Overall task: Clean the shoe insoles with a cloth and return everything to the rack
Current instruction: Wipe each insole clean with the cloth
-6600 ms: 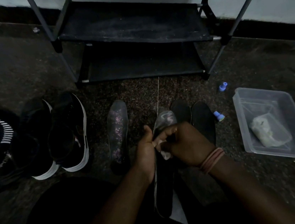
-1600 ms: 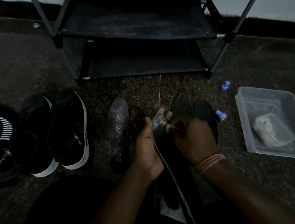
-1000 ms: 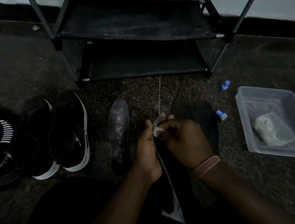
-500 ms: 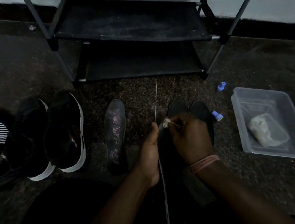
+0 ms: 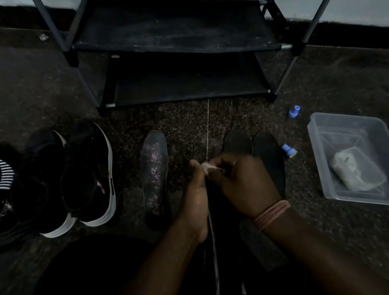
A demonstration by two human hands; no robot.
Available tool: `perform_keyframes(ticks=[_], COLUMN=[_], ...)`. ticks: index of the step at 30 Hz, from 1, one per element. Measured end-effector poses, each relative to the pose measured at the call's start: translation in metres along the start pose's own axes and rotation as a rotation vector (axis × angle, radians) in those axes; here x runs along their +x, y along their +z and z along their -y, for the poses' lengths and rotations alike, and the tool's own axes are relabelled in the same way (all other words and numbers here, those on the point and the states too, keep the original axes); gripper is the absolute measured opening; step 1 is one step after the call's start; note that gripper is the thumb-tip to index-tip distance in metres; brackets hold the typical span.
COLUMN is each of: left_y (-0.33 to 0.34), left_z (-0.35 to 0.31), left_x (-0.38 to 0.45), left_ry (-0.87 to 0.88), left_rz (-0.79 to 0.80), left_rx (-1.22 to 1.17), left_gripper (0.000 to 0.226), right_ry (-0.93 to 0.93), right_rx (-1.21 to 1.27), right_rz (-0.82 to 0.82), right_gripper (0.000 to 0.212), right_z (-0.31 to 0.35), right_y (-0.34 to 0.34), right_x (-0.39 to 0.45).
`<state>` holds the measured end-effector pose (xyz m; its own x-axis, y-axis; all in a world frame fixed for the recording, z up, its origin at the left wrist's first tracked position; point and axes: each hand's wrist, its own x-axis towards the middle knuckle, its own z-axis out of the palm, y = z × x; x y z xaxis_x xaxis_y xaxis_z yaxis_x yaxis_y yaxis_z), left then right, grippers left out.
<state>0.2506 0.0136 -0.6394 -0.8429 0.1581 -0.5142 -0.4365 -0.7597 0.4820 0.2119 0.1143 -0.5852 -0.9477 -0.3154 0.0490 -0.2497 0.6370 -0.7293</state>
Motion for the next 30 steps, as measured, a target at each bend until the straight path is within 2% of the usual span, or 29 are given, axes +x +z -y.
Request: perform_keyframes(ticks=[3, 5, 9, 11, 14, 16, 17, 21, 24, 27, 30], left_y=[-0.001, -0.002, 0.001, 0.0, 0.002, -0.001, -0.001, -0.004, -0.001, 0.001, 0.007], left_z=[0.002, 0.004, -0.004, -0.006, -0.002, 0.002, 0.002, -0.002, -0.003, 0.003, -0.003], left_x=[0.002, 0.003, 0.001, 0.001, 0.001, 0.002, 0.002, 0.004, 0.001, 0.001, -0.003], left_ry=[-0.076, -0.102, 0.013, 0.042, -0.031, -0.069, -0.074, 0.008, -0.003, -0.073, -0.062], left_rz=[0.046, 0.064, 0.032, 0.003, 0.078, 0.125, 0.121, 0.043, 0.038, 0.062, -0.026], left_rx=[0.056, 0.074, 0.005, -0.003, 0.056, 0.08, 0.073, 0.058, 0.076, 0.137, 0.121], left_gripper=[0.089, 0.093, 0.09, 0.094, 0.101, 0.101, 0.102, 0.102, 0.101, 0.104, 0.098], right_ry=[0.079, 0.064, -0.06, -0.071, 0.048, 0.087, 0.083, -0.079, 0.007, 0.094, -0.016], right_rx=[-0.082, -0.165, -0.112, -0.095, -0.162, -0.411, -0.447, -0.147, -0.101, -0.226, -0.213], right_rz=[-0.121, -0.15, 0.041, 0.067, -0.065, -0.168, -0.162, 0.062, 0.019, -0.086, 0.018], right_gripper=[0.012, 0.015, 0.008, 0.007, 0.015, 0.031, 0.034, 0.013, 0.015, 0.022, 0.022], right_z=[-0.01, -0.009, 0.013, 0.015, 0.001, -0.006, -0.006, 0.011, -0.002, -0.016, -0.006], right_y=[-0.006, -0.007, 0.006, 0.005, -0.009, -0.015, -0.014, 0.005, -0.002, -0.012, -0.002], right_x=[0.005, 0.003, -0.007, -0.005, 0.001, 0.002, 0.001, -0.005, 0.002, 0.004, -0.001])
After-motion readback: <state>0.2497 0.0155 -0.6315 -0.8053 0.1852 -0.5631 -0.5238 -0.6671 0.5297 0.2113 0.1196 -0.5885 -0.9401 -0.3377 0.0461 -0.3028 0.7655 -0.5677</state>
